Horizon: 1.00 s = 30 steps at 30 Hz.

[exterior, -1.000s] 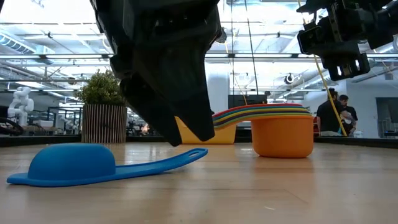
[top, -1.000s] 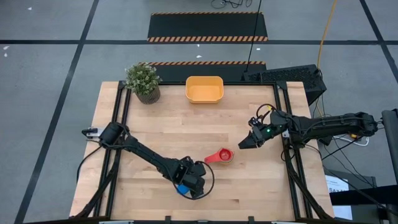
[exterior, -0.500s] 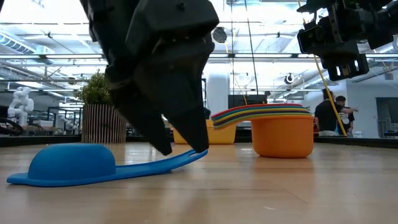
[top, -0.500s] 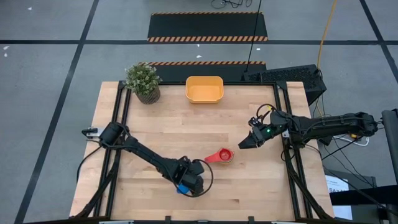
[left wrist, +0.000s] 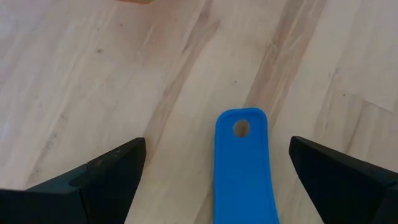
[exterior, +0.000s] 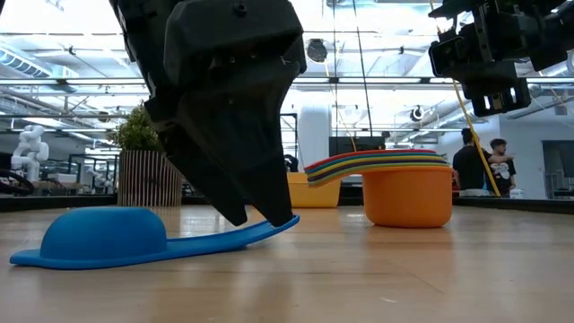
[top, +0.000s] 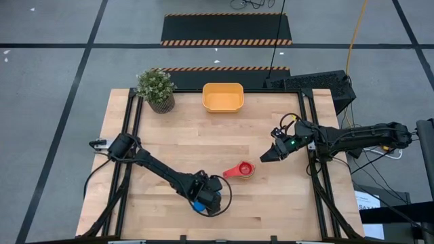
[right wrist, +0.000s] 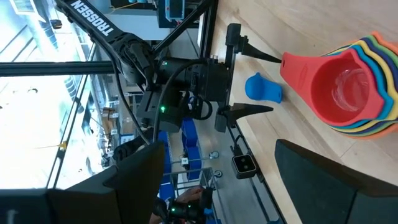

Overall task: Nest measuring cups in basket
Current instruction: Stack the blue measuring cup on top of the red measuring cup

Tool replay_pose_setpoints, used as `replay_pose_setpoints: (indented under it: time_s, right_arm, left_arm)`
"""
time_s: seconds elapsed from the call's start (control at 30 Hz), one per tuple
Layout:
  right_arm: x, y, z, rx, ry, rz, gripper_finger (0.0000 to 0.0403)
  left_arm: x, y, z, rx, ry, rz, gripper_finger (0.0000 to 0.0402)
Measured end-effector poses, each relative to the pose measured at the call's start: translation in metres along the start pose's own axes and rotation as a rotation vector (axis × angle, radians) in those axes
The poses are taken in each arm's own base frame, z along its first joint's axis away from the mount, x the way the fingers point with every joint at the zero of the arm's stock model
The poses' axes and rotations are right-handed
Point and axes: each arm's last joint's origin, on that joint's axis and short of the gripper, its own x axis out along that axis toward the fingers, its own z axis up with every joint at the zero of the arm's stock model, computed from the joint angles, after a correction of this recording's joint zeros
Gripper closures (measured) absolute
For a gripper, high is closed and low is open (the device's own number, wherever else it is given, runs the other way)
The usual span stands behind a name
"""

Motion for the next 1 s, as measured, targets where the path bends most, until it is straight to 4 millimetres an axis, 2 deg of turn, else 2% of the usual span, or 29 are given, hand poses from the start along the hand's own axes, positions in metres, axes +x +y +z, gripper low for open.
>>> replay_pose_setpoints:
  time_s: [0.4, 0.8, 0.9, 1.0]
  right_arm:
    - [0.0, 0.0, 0.0, -0.011, 0.0, 0.0, 0.0106]
    - [0.0, 0.0, -0.001, -0.016, 0.026, 0.004, 0.0106]
    - [0.0, 0.0, -0.001, -0.016, 0.026, 0.004, 0.0106]
    - [0.0, 0.0, -0.001, -0.016, 0.025, 0.004, 0.0106]
  left_arm:
    - [-0.001, -0.007, 0.004, 0.017, -0.07, -0.048, 0.0002]
    - [0.011, -0.014, -0.009, 0.098, -0.075, -0.014, 0.0004]
    - [0.015, -0.016, -0.013, 0.13, -0.067, -0.019, 0.0021]
    - [0.016, -0.016, -0.012, 0.13, -0.068, -0.022, 0.0057]
